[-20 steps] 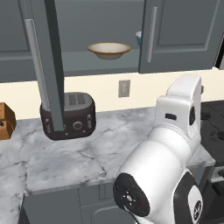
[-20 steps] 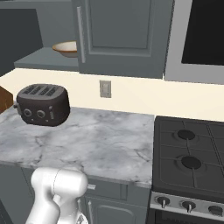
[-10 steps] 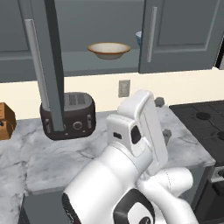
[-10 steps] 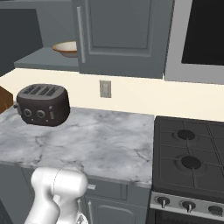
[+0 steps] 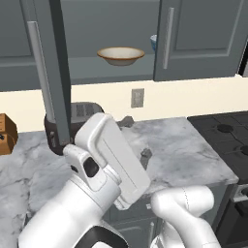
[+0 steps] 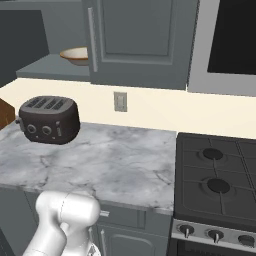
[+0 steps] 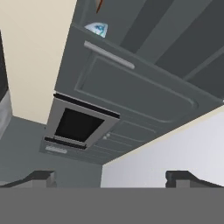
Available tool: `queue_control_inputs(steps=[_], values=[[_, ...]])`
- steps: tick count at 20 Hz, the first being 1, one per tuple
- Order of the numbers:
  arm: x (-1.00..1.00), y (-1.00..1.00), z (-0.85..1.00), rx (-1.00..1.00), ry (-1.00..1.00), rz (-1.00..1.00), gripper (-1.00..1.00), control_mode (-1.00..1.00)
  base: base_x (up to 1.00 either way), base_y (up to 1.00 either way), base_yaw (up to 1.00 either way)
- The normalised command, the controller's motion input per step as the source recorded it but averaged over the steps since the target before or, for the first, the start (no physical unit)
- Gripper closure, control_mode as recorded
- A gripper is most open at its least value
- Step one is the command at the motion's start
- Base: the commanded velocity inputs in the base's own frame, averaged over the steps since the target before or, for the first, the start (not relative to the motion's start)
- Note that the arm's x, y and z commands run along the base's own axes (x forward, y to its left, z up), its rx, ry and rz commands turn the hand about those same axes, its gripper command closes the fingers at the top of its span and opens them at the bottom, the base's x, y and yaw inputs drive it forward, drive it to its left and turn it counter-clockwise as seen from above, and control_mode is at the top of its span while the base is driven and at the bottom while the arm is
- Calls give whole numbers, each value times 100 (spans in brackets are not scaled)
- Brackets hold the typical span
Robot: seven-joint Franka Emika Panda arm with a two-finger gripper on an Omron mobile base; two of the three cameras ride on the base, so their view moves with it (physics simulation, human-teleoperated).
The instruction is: Open the cabinet. Pick the bowls from the counter and place them in the cabinet. Then close the cabinet.
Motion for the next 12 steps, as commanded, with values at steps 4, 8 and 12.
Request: queue_control_inputs(steps=[4,8,12], values=[[0,74,-21,-2,0,0,-100,-100,0,0,0],[4,62,-41,0,0,0,-100,-100,0,0,0],[5,51,-42,0,0,0,-100,-100,0,0,0]])
